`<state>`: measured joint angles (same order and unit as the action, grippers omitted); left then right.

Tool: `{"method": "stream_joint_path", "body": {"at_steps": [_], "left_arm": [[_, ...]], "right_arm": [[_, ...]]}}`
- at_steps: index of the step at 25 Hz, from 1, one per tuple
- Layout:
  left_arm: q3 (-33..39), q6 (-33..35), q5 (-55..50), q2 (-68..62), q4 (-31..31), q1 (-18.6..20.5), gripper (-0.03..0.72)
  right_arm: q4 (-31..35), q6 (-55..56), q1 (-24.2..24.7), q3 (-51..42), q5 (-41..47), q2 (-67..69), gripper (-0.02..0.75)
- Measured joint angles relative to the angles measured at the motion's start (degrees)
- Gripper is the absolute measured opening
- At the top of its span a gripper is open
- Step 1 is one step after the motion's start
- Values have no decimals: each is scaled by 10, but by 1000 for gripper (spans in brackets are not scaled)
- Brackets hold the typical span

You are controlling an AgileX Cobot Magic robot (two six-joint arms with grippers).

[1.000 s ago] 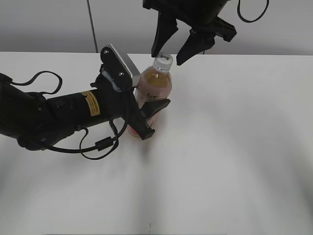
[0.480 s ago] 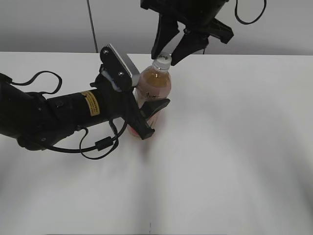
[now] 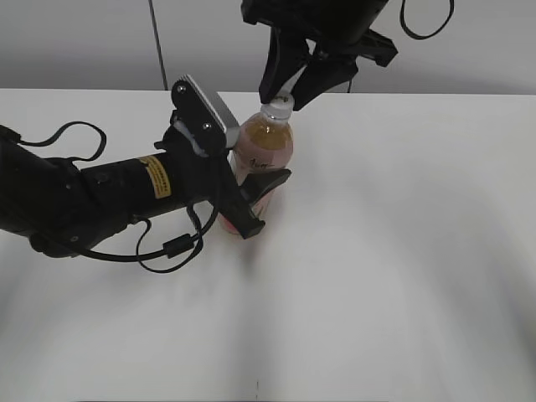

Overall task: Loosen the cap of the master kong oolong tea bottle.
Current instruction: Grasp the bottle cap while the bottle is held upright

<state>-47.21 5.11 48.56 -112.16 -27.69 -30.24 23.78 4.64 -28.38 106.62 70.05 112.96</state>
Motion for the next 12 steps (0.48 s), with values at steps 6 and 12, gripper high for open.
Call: {"method": "stream_joint_path", "body": {"at_steps": [6, 12], "left_arm": [[0, 0, 0, 0, -1, 0, 437], [0, 0, -1, 0, -2, 0, 437]], "right_arm": [[-5, -116, 0, 0, 0, 0, 272], [-28, -249, -2, 1, 0, 0, 272]]}}
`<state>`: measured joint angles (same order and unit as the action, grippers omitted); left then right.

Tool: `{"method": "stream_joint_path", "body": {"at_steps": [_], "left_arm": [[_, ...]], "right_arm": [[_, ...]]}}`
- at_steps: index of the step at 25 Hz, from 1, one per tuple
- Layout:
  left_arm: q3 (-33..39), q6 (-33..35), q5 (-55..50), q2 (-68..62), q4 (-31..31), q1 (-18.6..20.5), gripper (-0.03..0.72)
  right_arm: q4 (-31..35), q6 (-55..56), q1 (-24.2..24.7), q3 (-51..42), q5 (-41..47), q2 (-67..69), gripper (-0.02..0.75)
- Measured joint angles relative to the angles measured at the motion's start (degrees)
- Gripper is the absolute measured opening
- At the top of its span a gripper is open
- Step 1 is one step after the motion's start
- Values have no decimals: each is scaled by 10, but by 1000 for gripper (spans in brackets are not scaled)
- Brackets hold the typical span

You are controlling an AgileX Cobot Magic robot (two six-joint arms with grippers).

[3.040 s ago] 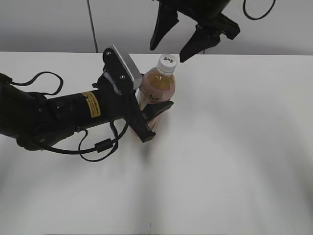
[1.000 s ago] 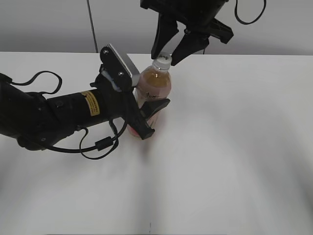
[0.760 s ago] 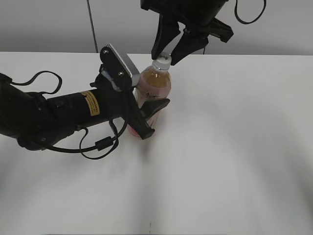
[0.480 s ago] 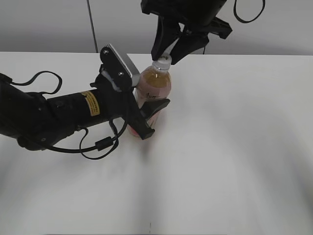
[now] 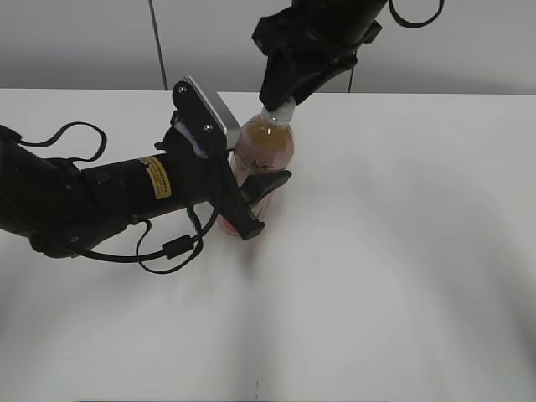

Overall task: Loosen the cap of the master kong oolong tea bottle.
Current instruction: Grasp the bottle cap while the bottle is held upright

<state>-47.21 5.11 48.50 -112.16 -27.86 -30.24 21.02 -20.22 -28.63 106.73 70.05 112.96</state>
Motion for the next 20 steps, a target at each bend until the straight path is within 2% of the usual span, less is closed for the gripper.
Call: {"method": "stream_joint_path", "body": {"at_steps": [15, 20], "left_arm": [[0, 2, -3, 0, -1, 0, 437], [0, 2, -3, 0, 2, 0, 437]], "right_arm": [[-9, -376, -1, 1, 0, 0, 271], [6, -548, -1, 1, -7, 0, 271]]}}
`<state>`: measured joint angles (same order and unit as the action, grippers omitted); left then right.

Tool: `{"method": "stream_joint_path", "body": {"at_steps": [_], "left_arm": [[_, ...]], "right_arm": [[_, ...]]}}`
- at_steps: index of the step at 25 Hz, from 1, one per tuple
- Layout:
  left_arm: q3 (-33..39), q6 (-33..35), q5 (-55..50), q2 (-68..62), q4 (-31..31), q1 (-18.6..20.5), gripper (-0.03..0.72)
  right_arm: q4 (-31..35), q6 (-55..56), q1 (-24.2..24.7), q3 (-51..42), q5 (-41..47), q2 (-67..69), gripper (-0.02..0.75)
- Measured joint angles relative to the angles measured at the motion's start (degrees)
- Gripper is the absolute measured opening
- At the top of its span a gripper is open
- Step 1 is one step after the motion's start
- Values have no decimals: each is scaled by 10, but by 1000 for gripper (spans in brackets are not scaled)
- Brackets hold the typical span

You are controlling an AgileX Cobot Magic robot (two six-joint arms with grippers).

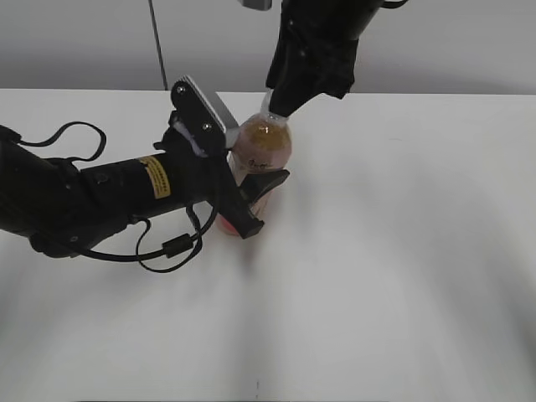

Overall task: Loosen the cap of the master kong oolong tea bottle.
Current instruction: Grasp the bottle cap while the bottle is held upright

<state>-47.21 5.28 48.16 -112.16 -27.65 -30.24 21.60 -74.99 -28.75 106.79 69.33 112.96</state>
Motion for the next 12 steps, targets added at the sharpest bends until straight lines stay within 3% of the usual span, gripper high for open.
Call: {"method": "stream_joint_path", "body": {"at_steps": [4, 12], "left_arm": [[0, -2, 4, 0, 13, 3, 437], [0, -2, 4, 0, 17, 4, 437]], "right_arm": [[25, -120, 0, 0, -21, 0, 271], [23, -240, 1, 0, -27, 0, 267]]}}
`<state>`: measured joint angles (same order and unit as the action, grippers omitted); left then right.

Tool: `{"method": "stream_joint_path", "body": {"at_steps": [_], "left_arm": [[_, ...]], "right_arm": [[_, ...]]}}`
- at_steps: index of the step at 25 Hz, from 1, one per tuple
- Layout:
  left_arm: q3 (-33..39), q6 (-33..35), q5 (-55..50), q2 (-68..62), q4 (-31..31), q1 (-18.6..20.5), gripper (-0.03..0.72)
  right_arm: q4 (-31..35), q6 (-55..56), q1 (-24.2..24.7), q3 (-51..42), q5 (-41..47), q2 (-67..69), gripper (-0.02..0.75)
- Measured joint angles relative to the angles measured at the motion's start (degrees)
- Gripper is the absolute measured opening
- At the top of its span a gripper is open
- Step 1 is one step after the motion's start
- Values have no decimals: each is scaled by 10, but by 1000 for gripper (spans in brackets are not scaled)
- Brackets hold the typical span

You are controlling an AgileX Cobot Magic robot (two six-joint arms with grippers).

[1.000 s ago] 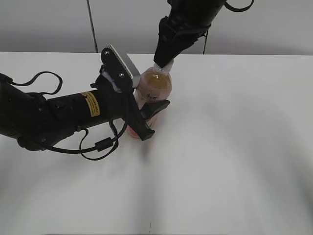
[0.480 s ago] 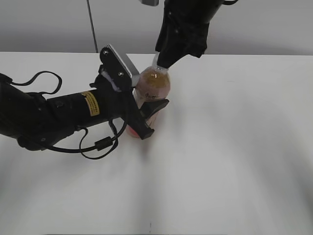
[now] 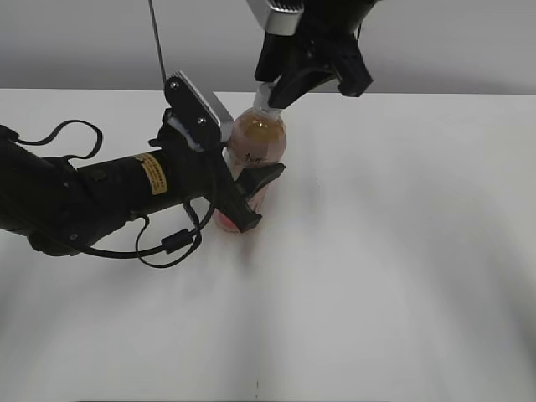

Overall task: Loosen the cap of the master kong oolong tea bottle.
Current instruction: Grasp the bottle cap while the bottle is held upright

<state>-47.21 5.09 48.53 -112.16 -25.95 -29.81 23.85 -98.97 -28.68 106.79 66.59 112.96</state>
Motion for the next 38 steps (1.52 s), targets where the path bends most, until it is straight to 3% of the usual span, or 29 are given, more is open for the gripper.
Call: {"method": "stream_joint_path", "body": {"at_steps": [13, 20, 23, 29, 35, 38], "left_arm": [[0, 2, -5, 0, -6, 0, 437], [0, 2, -5, 0, -12, 0, 437], [0, 2, -2, 0, -21, 0, 437], [0, 7, 25, 0, -37, -3, 437], [0, 7, 26, 0, -38, -3, 437], [0, 7, 26, 0, -38, -3, 437]], "right_arm": [[-11, -214, 0, -15, -6, -4, 249], [-7, -225, 0, -15, 1, -6, 249], [-9, -188, 0, -17, 6, -11, 275], [-20, -59, 0, -20, 5, -28, 533], [-25, 68, 0, -19, 12, -29, 576], [-29, 185, 0, -1, 24, -29, 577]]}}
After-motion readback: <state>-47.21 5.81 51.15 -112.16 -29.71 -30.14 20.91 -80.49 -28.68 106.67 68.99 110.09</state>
